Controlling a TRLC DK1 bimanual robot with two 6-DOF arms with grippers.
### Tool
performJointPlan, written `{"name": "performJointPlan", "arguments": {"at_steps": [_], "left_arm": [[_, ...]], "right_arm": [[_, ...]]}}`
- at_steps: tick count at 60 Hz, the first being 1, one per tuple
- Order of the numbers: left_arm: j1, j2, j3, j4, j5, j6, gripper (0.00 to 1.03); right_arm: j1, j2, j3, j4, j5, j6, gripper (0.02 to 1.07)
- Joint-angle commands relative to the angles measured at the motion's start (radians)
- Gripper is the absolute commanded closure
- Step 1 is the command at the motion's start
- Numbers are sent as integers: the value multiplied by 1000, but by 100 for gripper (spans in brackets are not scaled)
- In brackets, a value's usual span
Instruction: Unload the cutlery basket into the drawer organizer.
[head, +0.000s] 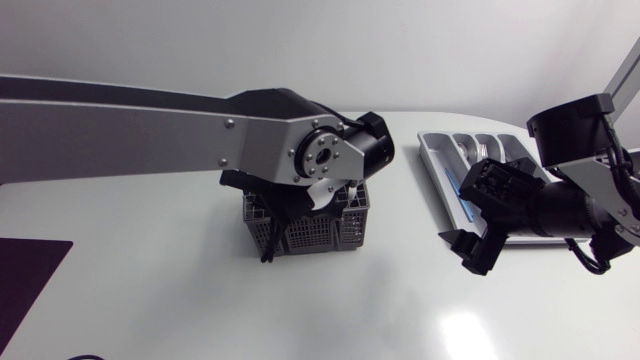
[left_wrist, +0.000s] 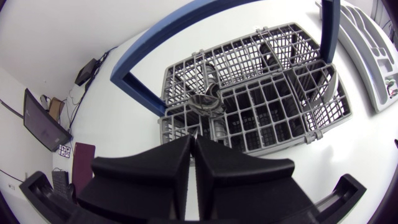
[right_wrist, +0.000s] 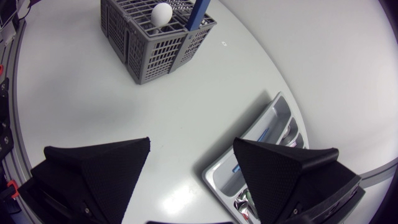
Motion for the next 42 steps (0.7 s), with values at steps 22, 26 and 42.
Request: {"name": "performJointPlan", "arguments": {"at_steps": [22, 26, 42], "left_arm": [[-32, 39, -25, 9, -82, 90, 99], [-38, 50, -29, 8, -86, 99, 99], [-66, 79, -17, 11, -86, 88, 99]], "right_arm": [[8, -19, -34, 3, 1, 11, 11], [8, -19, -37, 5, 0, 11, 11], [8, -17, -45, 13, 0, 8, 11]]}}
